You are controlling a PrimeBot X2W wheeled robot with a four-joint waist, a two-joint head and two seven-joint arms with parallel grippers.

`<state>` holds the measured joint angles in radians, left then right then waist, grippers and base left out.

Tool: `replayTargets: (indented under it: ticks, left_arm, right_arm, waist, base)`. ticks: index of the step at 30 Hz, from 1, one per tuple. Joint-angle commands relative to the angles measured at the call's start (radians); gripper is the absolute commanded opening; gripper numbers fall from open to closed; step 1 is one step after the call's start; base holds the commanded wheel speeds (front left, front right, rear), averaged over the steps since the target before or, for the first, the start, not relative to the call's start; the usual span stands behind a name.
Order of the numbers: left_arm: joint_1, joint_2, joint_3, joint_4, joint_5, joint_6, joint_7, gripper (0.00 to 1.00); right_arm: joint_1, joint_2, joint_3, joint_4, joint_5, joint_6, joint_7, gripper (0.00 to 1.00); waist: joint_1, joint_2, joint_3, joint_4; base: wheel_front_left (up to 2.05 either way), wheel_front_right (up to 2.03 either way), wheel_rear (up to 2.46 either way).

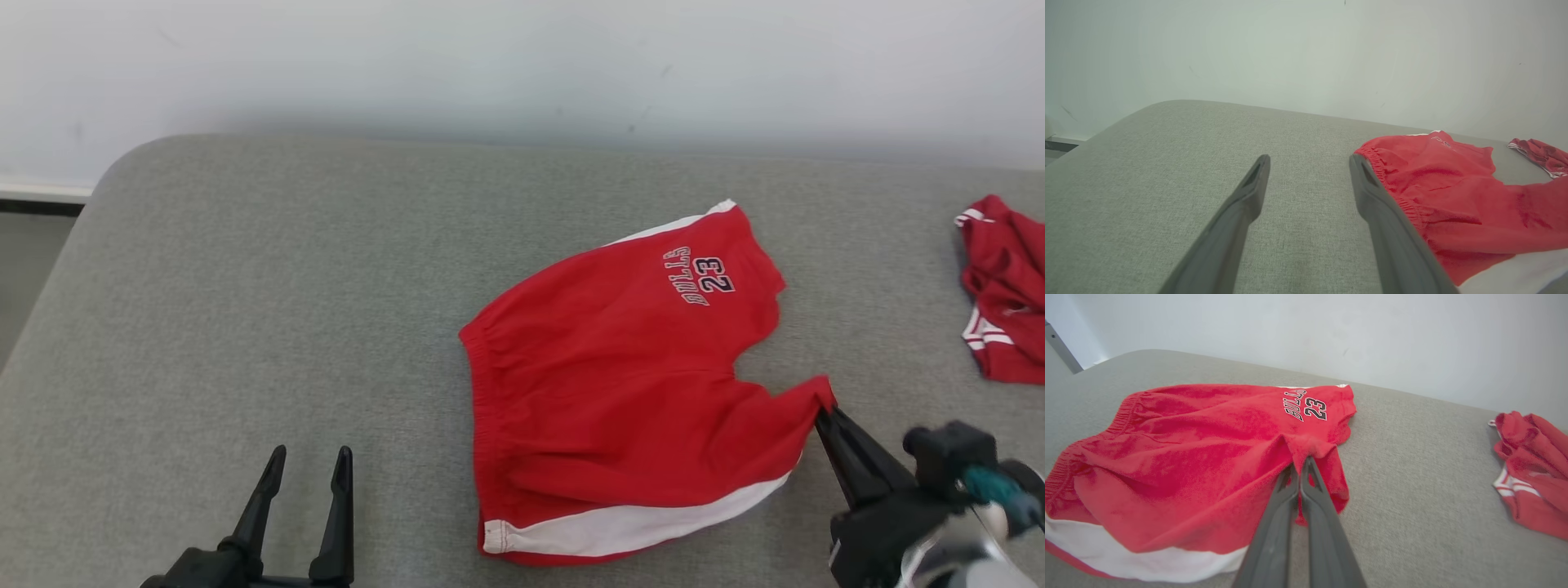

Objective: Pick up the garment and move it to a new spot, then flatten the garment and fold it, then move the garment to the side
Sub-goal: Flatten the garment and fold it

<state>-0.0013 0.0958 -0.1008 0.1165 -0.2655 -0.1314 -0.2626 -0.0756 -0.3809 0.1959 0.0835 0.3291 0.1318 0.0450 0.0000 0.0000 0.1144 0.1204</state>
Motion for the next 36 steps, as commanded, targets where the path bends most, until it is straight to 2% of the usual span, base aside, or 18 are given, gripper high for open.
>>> replayTargets:
  ticks: [1, 6, 12, 13, 15, 21, 25, 31, 36]
  left_arm:
    - [-0.01, -0.003, -0.004, 0.003, 0.002, 0.002, -0.003, 1.0]
    - [-0.027, -0.003, -0.015, 0.007, -0.006, 0.002, -0.003, 1.0]
    - [-0.038, -0.002, -0.024, 0.016, -0.008, 0.002, -0.003, 1.0]
    - [-0.038, -0.001, -0.025, 0.017, -0.009, 0.002, -0.003, 1.0]
    - [-0.039, 0.0, -0.026, 0.02, -0.011, 0.002, -0.003, 1.0]
    - [-0.023, 0.004, -0.014, 0.022, -0.012, 0.002, -0.003, 1.0]
    - [-0.009, 0.01, 0.001, 0.023, -0.01, 0.002, -0.003, 1.0]
    - [0.004, 0.015, 0.024, 0.021, -0.004, 0.002, -0.003, 1.0]
    - [0.015, 0.021, 0.039, 0.015, -0.003, 0.002, -0.003, 1.0]
  right_arm:
    - [-0.046, 0.009, 0.006, 0.036, -0.009, -0.003, 0.001, 0.0]
    - [-0.195, 0.023, 0.034, 0.228, -0.021, -0.003, 0.001, 0.0]
    - [-0.35, 0.061, 0.06, 0.493, -0.006, -0.003, -0.055, 0.0]
    - [-0.369, 0.067, 0.066, 0.531, -0.006, -0.003, -0.072, 0.23]
    - [-0.401, 0.078, 0.076, 0.599, -0.002, -0.003, -0.112, 1.0]
    - [-0.432, 0.085, 0.11, 0.696, 0.01, -0.003, -0.223, 1.0]
    - [-0.411, 0.085, 0.128, 0.692, 0.033, -0.003, -0.281, 1.0]
    - [-0.33, 0.064, 0.122, 0.584, 0.072, -0.003, -0.309, 1.0]
    - [-0.233, 0.062, 0.05, 0.433, 0.064, -0.003, -0.31, 1.0]
  waist:
    - [0.0, 0.0, 0.014, 0.027]
    - [0.0, 0.0, 0.027, 0.067]
    - [0.0, 0.0, 0.031, 0.089]
    - [0.0, 0.0, 0.031, 0.091]
    - [0.0, 0.0, 0.028, 0.094]
    - [0.0, 0.0, 0.01, 0.077]
    - [0.0, 0.0, -0.008, 0.047]
    - [0.0, 0.0, -0.029, -0.005]
    - [0.0, 0.0, -0.041, -0.04]
  base:
    - [0.0, 0.0, 0.0]
    - [0.0, 0.0, 0.0]
    - [0.0, 0.0, 0.0]
    - [0.0, 0.0, 0.0]
    - [0.0, 0.0, 0.0]
    - [0.0, 0.0, 0.0]
    - [0.0, 0.0, 0.0]
    - [0.0, 0.0, 0.0]
    - [0.0, 0.0, 0.0]
